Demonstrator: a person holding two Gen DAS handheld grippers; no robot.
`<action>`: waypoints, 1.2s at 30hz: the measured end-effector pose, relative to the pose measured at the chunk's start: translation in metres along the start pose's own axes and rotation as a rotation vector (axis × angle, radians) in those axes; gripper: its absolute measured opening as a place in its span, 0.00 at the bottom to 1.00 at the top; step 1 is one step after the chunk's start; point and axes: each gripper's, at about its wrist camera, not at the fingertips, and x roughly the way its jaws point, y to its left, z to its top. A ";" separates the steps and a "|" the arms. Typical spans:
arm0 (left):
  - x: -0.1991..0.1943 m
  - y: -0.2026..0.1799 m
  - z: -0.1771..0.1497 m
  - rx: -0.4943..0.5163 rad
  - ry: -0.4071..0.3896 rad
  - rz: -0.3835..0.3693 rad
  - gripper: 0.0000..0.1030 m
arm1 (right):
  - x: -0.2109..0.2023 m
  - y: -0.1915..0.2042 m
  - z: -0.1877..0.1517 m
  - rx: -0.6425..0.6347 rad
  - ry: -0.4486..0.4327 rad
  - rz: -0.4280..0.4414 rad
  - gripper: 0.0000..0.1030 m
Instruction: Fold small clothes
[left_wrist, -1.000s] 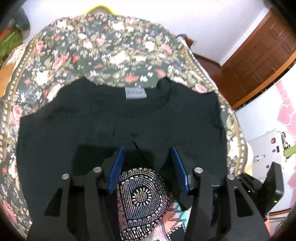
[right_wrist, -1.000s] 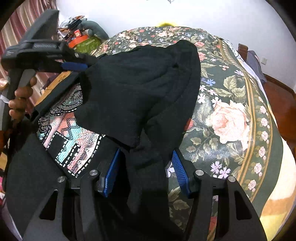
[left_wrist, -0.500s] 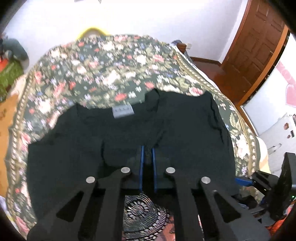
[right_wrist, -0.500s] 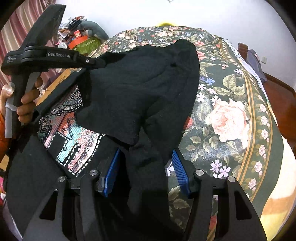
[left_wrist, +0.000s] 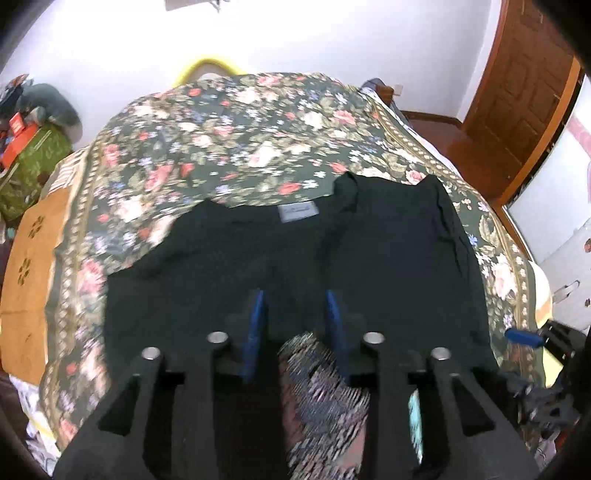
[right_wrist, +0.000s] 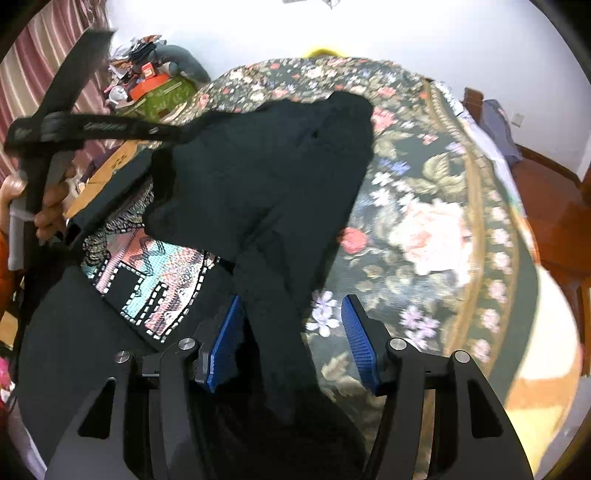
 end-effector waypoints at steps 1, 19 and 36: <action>-0.012 0.008 -0.006 -0.009 -0.004 0.017 0.47 | -0.008 0.000 0.000 0.004 -0.012 -0.006 0.54; -0.109 0.115 -0.181 -0.273 0.116 0.036 0.60 | -0.062 0.001 -0.084 0.082 0.065 -0.068 0.69; -0.111 0.070 -0.205 -0.176 0.060 -0.030 0.06 | -0.033 0.020 -0.094 0.139 0.100 0.119 0.07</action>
